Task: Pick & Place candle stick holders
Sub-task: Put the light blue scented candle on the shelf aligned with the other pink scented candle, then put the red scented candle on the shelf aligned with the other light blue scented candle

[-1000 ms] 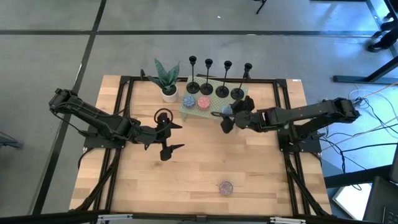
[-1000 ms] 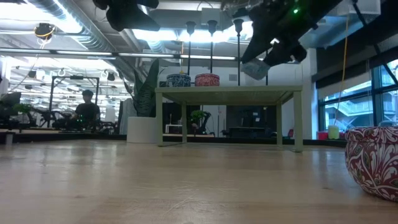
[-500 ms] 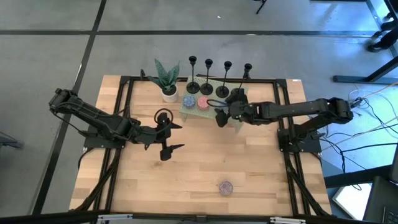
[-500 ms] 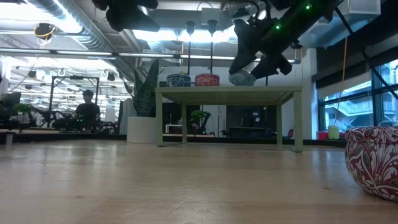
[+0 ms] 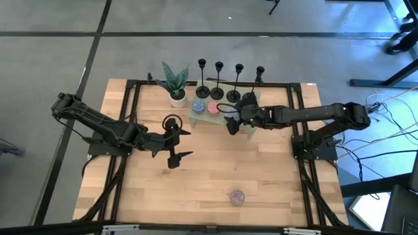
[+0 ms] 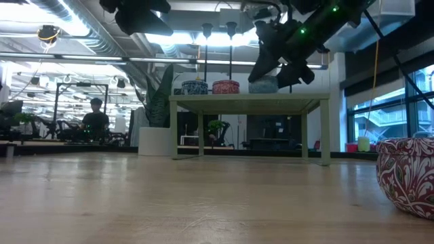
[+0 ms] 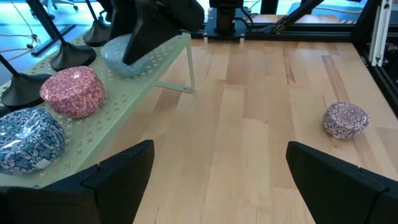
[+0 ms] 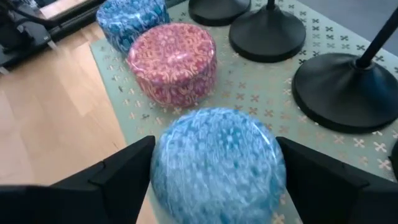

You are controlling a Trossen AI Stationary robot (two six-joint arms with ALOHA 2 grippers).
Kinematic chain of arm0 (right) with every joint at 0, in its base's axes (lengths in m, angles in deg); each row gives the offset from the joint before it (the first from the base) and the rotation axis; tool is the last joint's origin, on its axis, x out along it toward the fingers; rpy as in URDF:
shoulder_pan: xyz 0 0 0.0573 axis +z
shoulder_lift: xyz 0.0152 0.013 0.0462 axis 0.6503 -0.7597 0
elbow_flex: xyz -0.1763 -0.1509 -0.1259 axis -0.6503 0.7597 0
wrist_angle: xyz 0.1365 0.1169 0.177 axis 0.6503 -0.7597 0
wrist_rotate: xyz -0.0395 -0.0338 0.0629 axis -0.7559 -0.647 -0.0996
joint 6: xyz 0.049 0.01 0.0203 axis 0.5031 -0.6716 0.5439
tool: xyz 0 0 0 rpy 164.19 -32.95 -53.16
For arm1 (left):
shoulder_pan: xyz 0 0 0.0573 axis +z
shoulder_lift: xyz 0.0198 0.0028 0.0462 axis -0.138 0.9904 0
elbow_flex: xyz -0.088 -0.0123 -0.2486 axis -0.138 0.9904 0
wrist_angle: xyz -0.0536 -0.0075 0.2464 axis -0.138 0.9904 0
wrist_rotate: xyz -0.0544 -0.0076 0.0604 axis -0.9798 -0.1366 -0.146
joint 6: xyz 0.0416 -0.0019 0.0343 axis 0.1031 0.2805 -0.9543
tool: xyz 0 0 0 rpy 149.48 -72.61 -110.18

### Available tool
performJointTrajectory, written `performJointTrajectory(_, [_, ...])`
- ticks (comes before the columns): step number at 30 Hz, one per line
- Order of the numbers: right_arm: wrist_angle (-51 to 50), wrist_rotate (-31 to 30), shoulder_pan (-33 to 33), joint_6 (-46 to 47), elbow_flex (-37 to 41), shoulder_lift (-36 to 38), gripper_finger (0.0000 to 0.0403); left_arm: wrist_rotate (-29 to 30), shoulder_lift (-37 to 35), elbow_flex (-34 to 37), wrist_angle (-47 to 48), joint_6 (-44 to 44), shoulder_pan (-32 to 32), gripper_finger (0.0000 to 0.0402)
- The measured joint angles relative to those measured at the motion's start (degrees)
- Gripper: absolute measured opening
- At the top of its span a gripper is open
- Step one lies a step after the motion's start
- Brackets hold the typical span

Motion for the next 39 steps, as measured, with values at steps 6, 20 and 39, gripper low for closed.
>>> performJointTrajectory(6, [0.2, -2.0, 0.0, -1.3, 0.0, 0.0, 0.0341, 0.0, 0.0, 0.0, 0.0, 0.0, 0.0, 0.0363])
performJointTrajectory(20, [-1.0, -1.7, 0.5, -9.6, -3.5, 1.5, 0.0338, 0.0, 0.0, 0.0, 0.0, 0.0, 0.0, 0.0363])
performJointTrajectory(39, [-20.1, 17.8, 14.2, -8.9, -14.3, 1.5, 0.0337, 0.0, 0.0, 0.0, 0.0, 0.0, 0.0, 0.0363])
